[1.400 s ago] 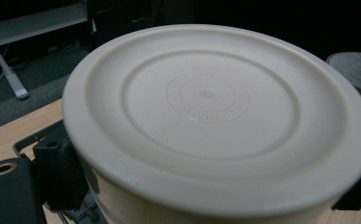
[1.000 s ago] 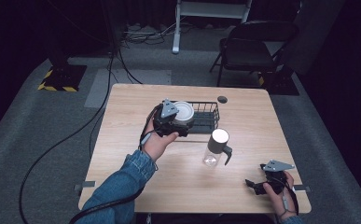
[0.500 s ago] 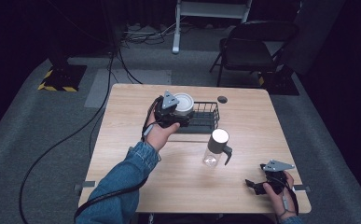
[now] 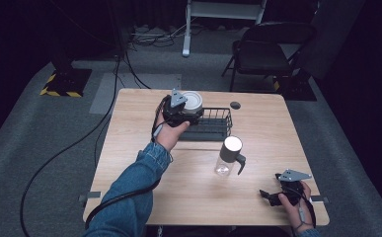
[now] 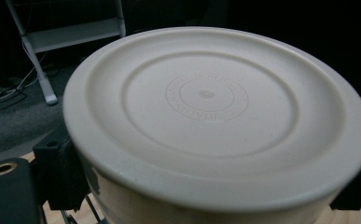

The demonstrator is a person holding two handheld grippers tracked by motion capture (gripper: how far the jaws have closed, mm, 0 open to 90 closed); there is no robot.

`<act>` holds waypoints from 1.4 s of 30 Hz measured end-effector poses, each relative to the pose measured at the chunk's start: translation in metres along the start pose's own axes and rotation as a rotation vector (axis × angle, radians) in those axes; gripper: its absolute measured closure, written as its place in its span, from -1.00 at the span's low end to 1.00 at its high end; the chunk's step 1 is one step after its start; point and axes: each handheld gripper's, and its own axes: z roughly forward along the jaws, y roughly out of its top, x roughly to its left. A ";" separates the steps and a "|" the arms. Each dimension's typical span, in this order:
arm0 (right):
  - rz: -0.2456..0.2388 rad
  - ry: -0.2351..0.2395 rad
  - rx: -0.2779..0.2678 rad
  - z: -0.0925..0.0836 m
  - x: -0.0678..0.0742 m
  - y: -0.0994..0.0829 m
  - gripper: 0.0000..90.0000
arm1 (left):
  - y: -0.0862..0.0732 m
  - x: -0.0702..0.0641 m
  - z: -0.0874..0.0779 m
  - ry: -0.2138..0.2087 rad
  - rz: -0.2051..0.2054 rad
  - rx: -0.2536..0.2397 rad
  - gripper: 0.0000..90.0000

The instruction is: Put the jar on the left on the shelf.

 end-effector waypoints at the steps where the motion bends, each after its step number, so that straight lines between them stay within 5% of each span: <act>1: -0.001 0.000 -0.001 0.000 0.000 0.000 -1.00 | -0.001 0.002 0.004 0.009 0.001 0.004 -0.79; 21: 0.000 0.000 0.000 0.000 0.000 0.000 -1.00 | -0.025 0.018 0.036 0.045 -0.047 0.062 -0.79; 42: 0.000 0.000 0.000 0.000 0.000 0.000 -1.00 | -0.044 0.025 0.051 0.050 -0.055 0.115 -0.79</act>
